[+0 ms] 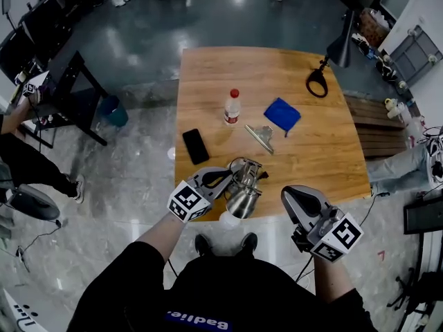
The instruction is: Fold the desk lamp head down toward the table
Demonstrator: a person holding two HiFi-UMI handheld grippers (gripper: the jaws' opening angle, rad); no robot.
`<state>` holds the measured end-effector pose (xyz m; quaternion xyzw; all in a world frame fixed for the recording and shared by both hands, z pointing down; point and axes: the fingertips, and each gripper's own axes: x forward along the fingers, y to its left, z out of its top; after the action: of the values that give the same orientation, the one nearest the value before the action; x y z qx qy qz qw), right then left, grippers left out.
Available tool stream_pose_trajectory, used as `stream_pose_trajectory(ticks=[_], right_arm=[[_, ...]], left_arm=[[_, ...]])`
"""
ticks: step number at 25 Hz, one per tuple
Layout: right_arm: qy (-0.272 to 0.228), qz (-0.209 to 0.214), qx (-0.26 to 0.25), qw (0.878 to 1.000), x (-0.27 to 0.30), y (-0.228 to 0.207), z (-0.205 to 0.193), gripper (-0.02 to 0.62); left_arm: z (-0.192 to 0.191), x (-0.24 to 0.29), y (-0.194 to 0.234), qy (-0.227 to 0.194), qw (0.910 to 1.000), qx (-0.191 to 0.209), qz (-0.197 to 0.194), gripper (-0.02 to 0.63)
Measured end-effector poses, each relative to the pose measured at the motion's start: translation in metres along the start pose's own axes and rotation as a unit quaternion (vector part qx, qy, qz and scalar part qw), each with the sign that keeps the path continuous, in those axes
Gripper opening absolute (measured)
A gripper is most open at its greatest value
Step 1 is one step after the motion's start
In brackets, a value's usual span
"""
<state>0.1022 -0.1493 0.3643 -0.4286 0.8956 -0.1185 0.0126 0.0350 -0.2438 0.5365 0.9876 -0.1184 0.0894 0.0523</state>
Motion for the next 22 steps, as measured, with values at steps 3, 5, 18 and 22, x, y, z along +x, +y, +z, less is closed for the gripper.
stream_pose_trajectory(ticks=[3,5,18,22], right_arm=[[0.007,-0.002,0.003,1.000,0.007,-0.006,-0.002,-0.005],[0.011,-0.003,0.016,1.000,0.012,-0.009,-0.005,-0.003],[0.095,0.028,-0.140,0.985,0.032,-0.024,-0.033,0.078],[0.182,0.056,-0.294,0.937,0.045,-0.023,-0.053,0.078]], left_arm=[[-0.009,0.012,0.004,0.008,1.0000,0.003,-0.005,0.021],[-0.010,0.020,0.005,0.010,0.9999,0.008,-0.007,0.081],[-0.024,0.067,0.004,0.033,0.9974,0.039,-0.051,0.141],[-0.023,0.076,0.002,0.034,0.9958,0.049,-0.069,0.141]])
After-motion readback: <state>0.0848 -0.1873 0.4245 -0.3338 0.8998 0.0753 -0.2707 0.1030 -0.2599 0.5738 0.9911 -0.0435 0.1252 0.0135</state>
